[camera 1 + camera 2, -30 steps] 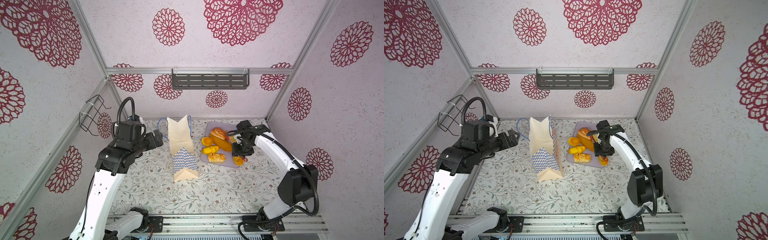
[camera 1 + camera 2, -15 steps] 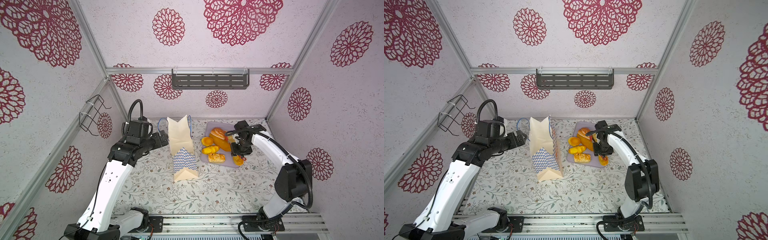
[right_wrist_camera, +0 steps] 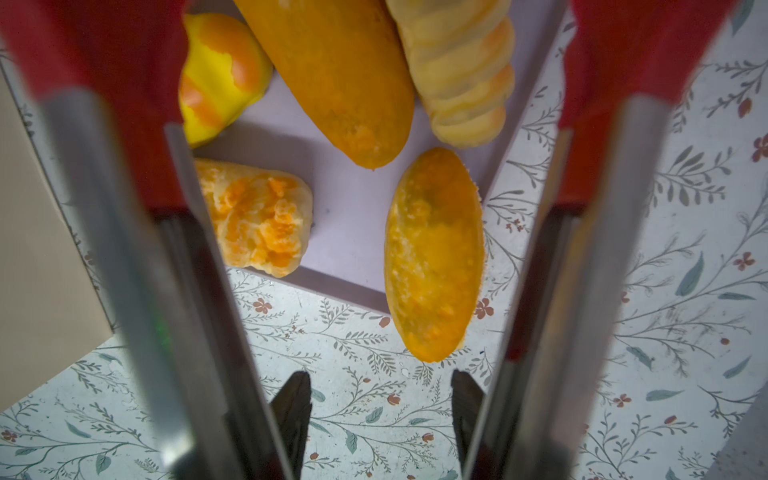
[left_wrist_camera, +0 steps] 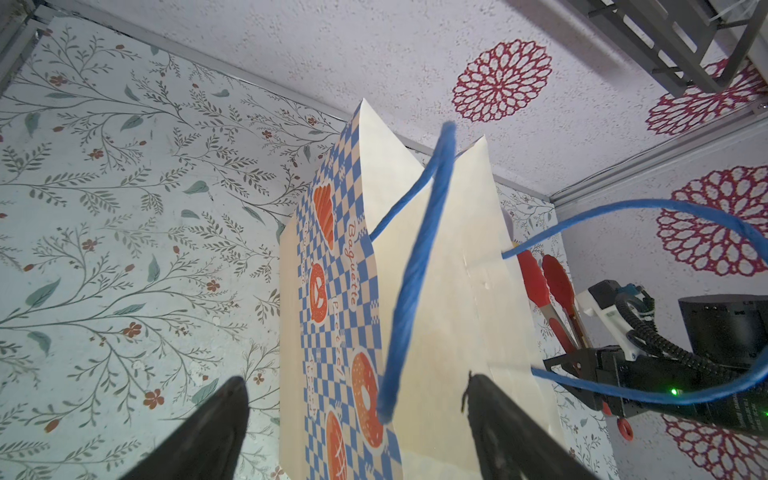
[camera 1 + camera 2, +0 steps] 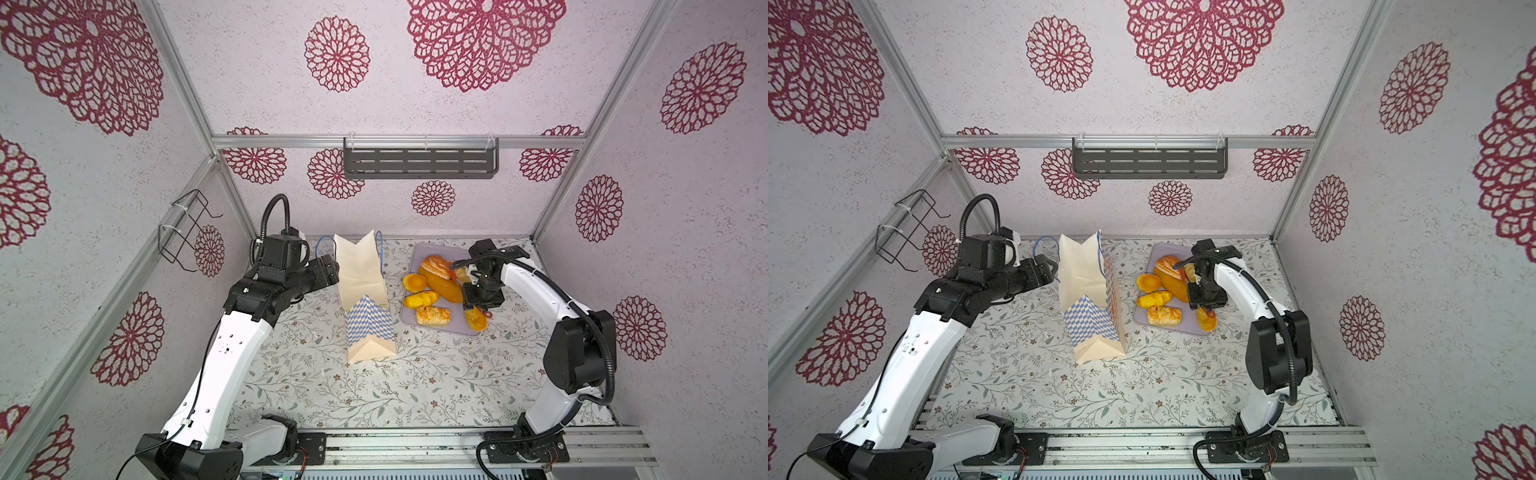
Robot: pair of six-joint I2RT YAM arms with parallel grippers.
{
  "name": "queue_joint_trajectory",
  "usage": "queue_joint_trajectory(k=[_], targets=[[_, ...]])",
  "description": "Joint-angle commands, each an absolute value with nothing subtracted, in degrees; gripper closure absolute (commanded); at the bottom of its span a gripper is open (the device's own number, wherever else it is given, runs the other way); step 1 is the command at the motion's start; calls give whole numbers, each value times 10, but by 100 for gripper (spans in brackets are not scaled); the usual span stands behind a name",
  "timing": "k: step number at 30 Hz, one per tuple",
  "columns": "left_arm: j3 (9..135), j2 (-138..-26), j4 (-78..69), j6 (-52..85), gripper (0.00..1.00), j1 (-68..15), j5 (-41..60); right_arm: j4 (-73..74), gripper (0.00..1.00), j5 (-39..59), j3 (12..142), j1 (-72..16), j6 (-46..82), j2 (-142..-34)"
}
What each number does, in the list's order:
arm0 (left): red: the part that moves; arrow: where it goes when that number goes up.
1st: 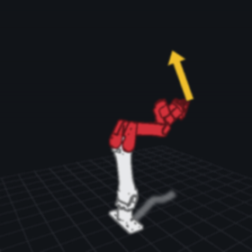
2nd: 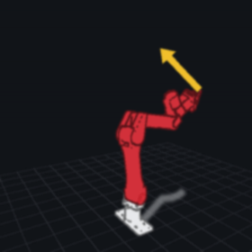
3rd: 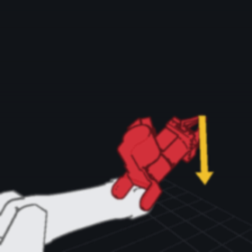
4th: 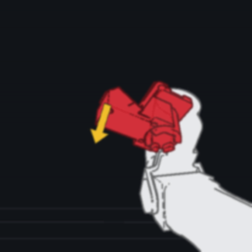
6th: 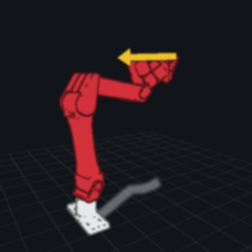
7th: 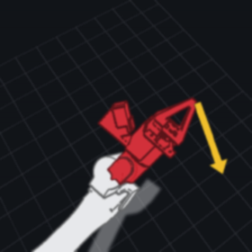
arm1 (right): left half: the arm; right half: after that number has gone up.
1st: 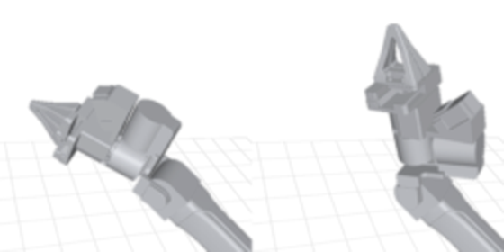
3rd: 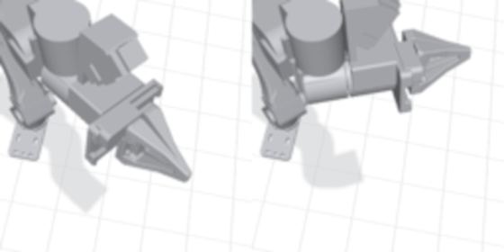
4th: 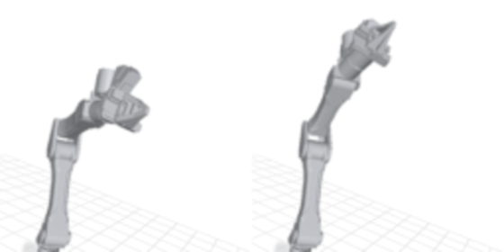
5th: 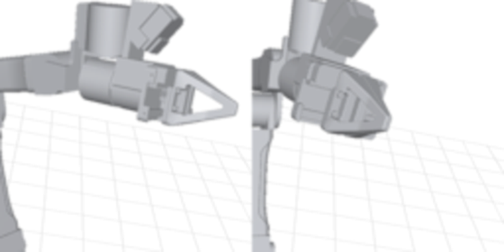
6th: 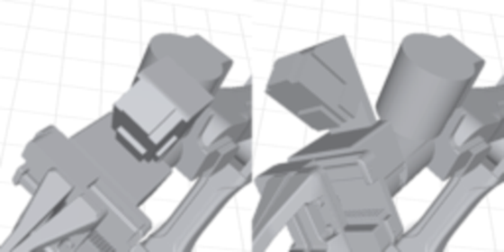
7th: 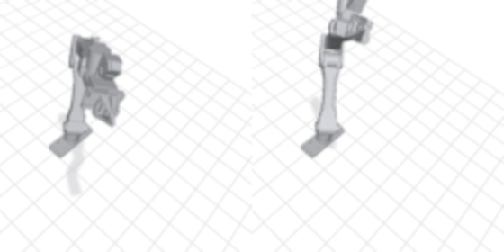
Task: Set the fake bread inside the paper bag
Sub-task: 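Grasp the bag's top edge with the left gripper while right lowers tongs over tray, then close the tongs on the ridged yellow bread with the right gripper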
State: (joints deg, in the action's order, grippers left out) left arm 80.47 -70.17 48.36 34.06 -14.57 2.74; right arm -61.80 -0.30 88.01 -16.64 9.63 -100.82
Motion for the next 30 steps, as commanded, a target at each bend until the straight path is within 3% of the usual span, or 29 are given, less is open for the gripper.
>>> queue_joint_trajectory(k=[1,19,30], targets=[[797,-705,459,337,17,-142,36,-626,44,-9,907,-160,85,-1018],[786,-706,432,340,19,-141,58,-643,51,-3,956,-153,80,-1069],[784,-707,429,341,18,-141,64,-639,49,11,964,-153,80,-1079]])
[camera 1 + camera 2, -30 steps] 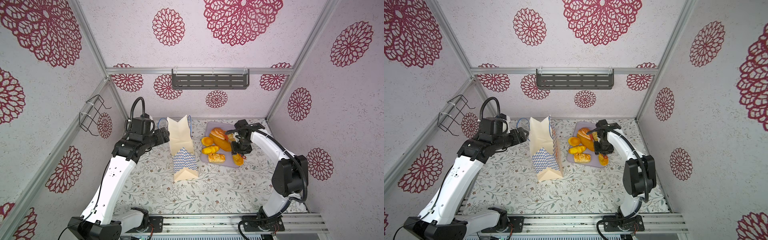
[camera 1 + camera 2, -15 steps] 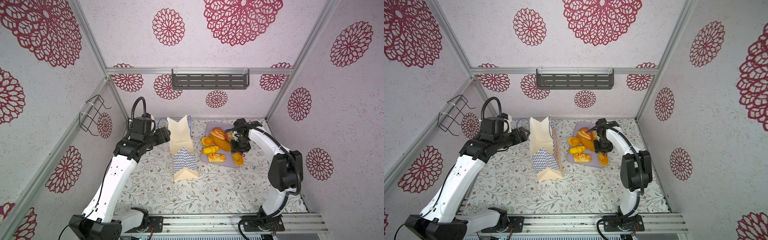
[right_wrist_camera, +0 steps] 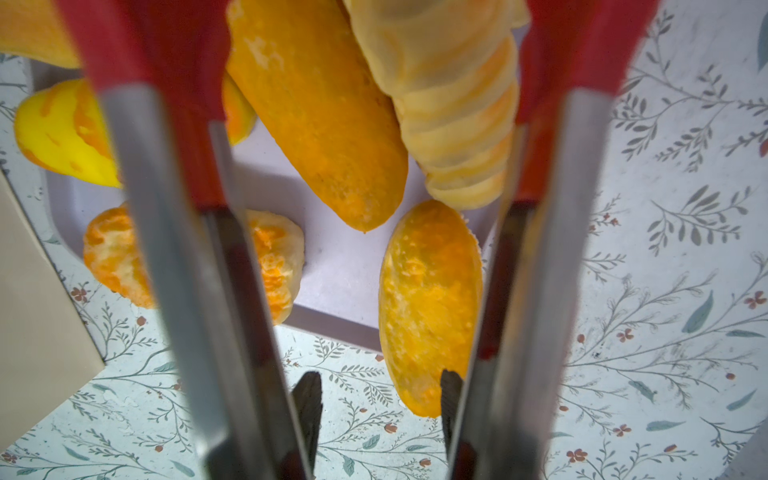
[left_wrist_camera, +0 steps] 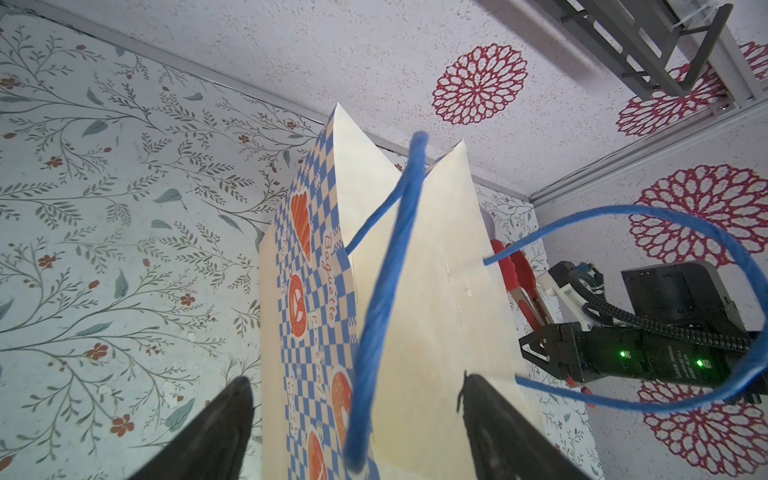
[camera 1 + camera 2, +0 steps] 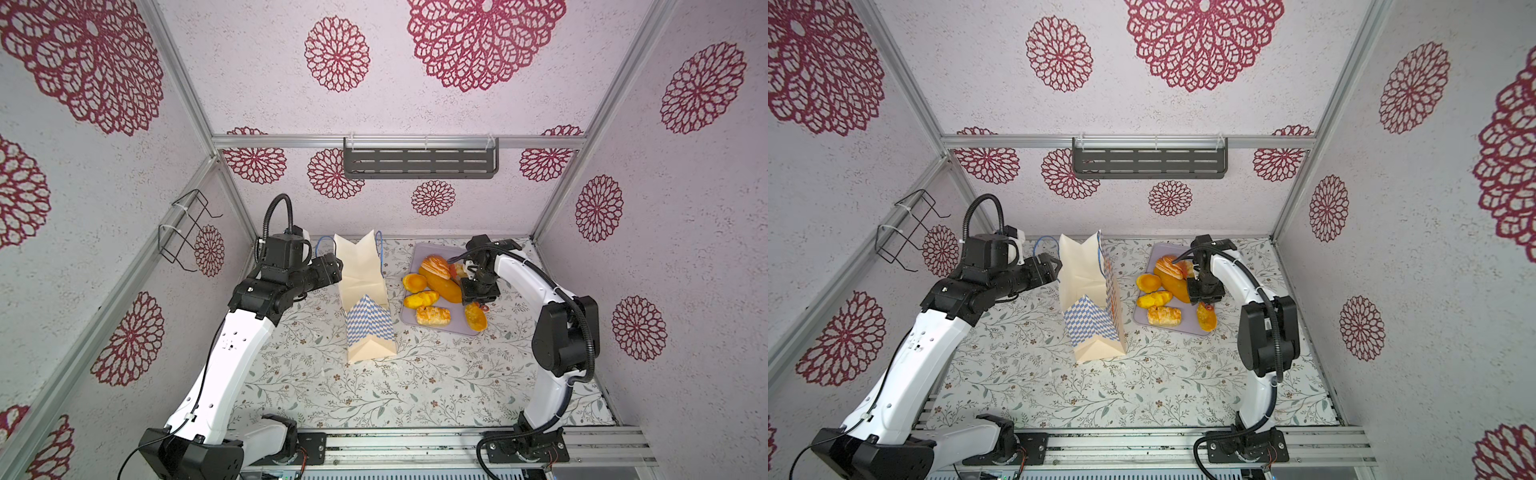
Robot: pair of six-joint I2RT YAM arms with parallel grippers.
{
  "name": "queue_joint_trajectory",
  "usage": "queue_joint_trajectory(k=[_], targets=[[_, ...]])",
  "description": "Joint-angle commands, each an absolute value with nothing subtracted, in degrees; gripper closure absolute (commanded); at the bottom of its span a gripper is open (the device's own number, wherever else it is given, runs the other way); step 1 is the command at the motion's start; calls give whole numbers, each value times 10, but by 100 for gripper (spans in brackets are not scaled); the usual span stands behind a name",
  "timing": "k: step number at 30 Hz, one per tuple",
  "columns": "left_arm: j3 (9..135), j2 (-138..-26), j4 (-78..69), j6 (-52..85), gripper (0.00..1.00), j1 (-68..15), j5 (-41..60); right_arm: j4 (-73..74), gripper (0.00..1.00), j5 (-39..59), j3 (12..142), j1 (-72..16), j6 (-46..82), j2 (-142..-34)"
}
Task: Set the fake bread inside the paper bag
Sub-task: 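Close the tongs on the ridged yellow bread with the right gripper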
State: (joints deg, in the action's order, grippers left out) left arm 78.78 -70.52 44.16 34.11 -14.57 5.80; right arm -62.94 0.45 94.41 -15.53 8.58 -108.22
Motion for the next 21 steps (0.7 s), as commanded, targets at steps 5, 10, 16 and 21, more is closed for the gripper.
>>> queue_joint_trajectory(k=[5,10,16,21], targets=[[780,-707,426,342,18,-142,64,-635,48,12,960,-153,80,-1082],[780,-708,420,344,18,-141,67,-624,57,11,953,-152,84,-1077],[779,-704,412,347,19,-142,70,-608,67,17,943,-153,89,-1050],[775,-701,403,354,20,-142,72,-593,79,31,939,-154,94,-1024]])
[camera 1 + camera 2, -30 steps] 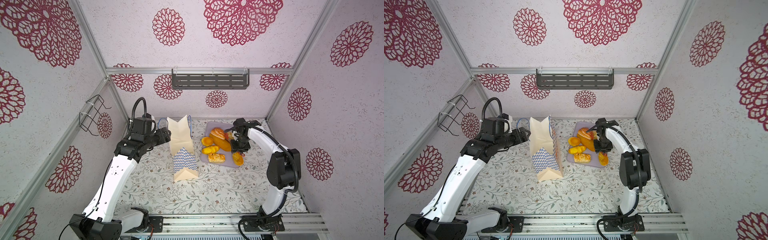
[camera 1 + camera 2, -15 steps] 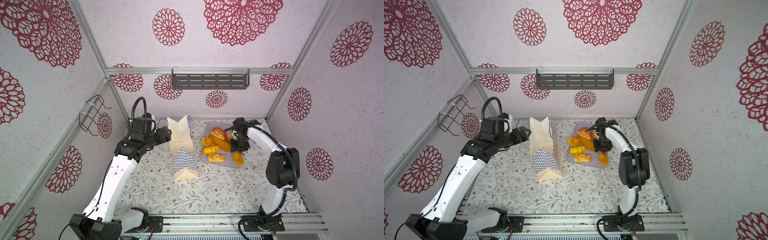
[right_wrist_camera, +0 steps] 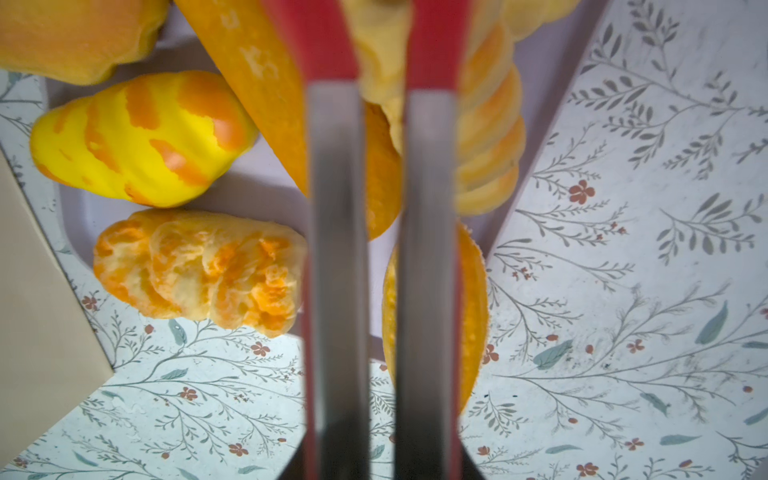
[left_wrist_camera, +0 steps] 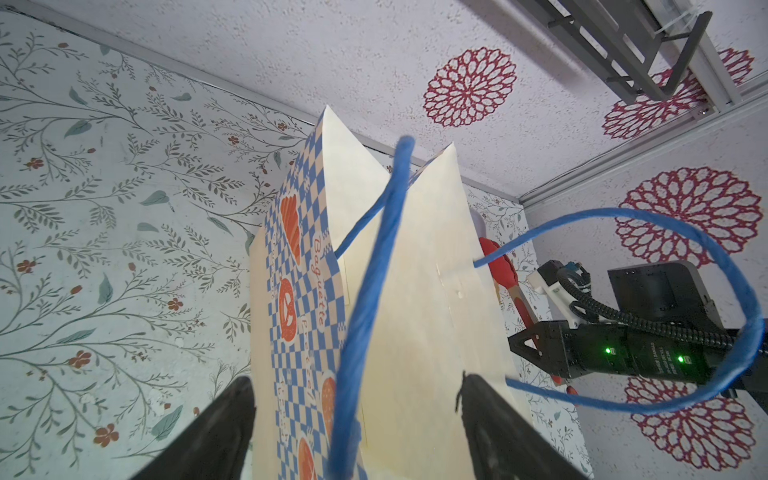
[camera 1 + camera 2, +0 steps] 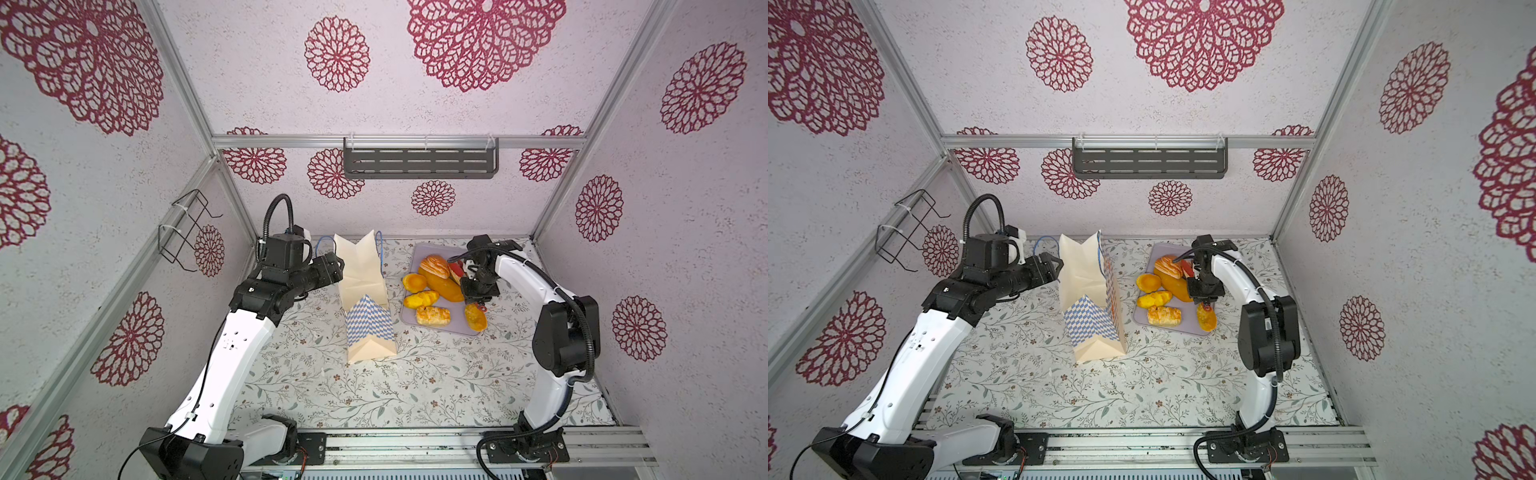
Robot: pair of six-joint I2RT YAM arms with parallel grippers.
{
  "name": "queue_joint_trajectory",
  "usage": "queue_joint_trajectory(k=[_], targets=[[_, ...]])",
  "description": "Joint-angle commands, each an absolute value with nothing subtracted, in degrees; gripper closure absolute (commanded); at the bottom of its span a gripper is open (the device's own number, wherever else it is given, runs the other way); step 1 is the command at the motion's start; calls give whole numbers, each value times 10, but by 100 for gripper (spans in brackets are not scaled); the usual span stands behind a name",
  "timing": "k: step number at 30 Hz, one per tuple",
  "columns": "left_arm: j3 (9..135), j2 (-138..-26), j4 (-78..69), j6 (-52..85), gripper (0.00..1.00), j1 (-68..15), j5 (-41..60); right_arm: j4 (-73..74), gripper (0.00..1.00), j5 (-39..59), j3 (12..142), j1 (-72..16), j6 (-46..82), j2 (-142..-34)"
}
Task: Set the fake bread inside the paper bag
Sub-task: 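Close the tongs on the ridged yellow bread with the right gripper, then lift the bread in the tongs and carry it over the open bag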
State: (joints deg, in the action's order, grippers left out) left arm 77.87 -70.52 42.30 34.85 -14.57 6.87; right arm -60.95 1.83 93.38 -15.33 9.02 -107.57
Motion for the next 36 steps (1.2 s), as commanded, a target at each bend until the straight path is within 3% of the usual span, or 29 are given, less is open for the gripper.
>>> queue_joint_trajectory(k=[1,21,30,36], targets=[[775,-701,401,356,20,-141,72,-590,81,36,940,-154,97,-1019],[769,-702,384,379,27,-141,69,-567,95,98,971,-155,124,-943],[771,-712,379,383,39,-141,69,-524,96,203,1040,-168,156,-891],[775,-717,377,386,57,-142,69,-448,97,297,1073,-198,198,-860]])
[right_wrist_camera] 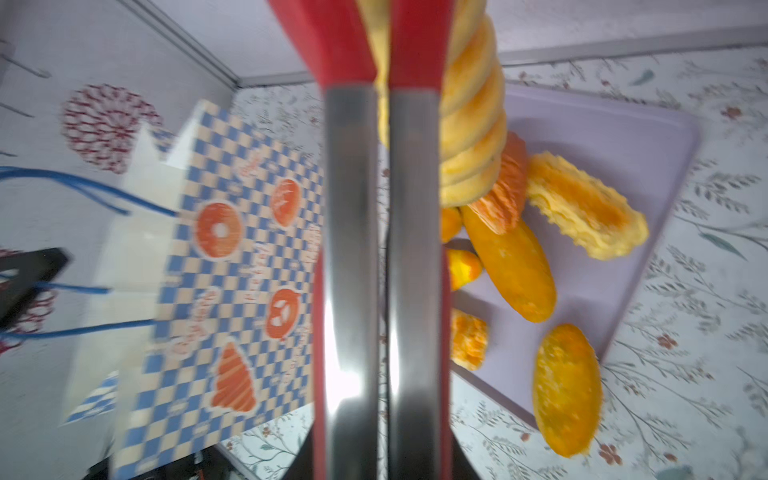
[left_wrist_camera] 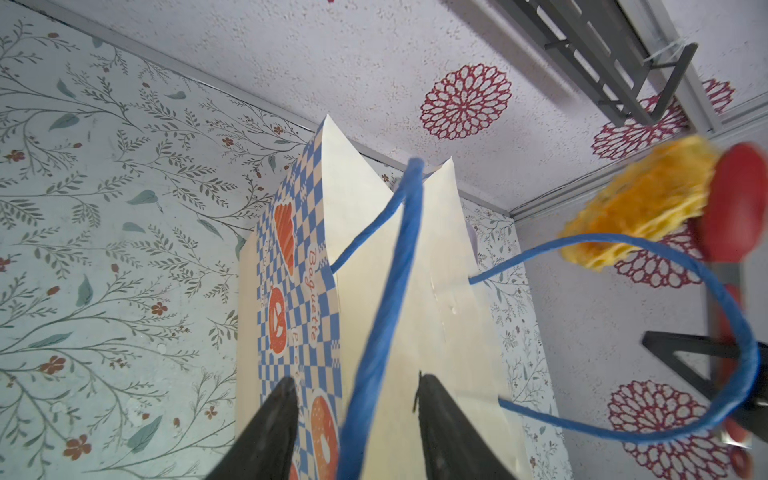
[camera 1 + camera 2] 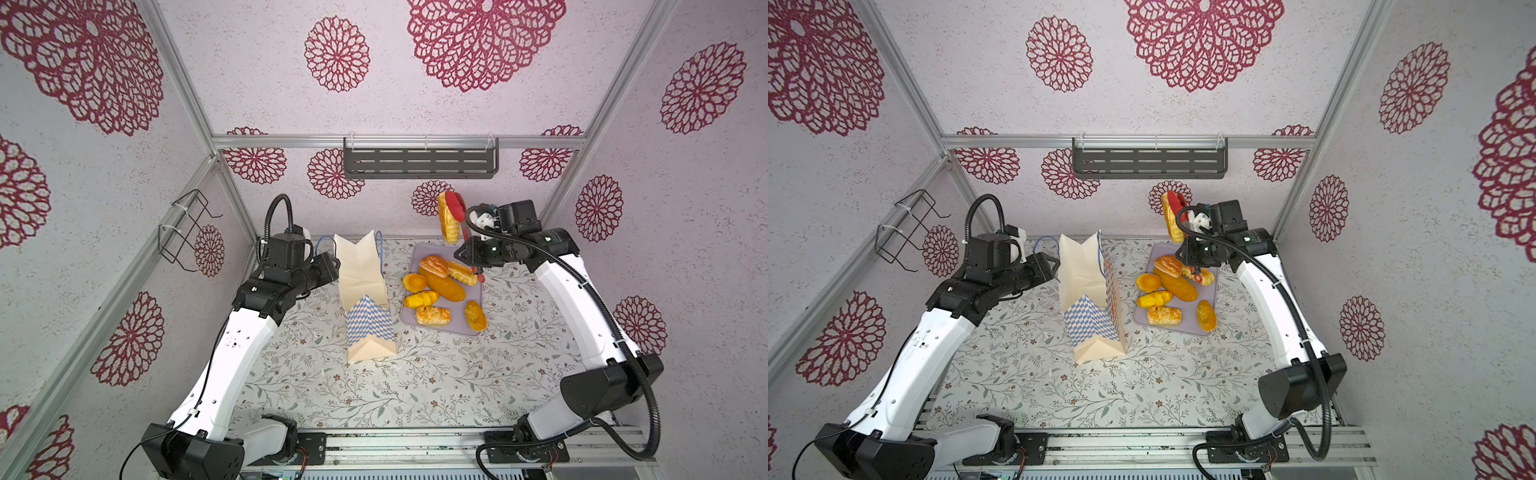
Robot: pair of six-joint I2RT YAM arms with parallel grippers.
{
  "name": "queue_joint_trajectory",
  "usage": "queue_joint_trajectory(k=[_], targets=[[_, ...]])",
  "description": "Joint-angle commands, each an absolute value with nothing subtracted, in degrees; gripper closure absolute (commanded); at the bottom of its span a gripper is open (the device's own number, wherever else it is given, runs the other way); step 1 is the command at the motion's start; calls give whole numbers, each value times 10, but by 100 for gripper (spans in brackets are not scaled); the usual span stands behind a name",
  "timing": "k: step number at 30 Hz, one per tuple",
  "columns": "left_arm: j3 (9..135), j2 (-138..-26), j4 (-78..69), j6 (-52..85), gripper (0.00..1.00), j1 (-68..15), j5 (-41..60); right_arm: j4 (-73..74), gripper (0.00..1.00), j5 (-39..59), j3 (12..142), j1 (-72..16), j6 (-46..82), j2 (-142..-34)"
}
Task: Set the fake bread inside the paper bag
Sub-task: 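Lift the bread in the tongs and carry it over the open bag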
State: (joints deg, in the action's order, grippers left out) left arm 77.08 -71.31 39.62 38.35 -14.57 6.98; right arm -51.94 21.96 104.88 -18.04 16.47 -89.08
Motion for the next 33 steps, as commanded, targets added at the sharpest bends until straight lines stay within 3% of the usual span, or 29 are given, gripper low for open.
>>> queue_joint_trajectory(k=[1,9,17,24,33], targets=[[775,-717,377,387,60,-142,69,-428,97,313,1075,-206,209,-856],[776,-721,377,396,82,-142,69,-279,96,389,1090,-313,279,-853],[774,-717,379,400,94,-142,64,-275,96,381,1116,-390,282,-890],[768,-714,376,405,100,-142,59,-315,97,355,1085,-411,262,-893],[768,-712,374,406,100,-142,54,-361,97,331,1019,-420,243,-870]])
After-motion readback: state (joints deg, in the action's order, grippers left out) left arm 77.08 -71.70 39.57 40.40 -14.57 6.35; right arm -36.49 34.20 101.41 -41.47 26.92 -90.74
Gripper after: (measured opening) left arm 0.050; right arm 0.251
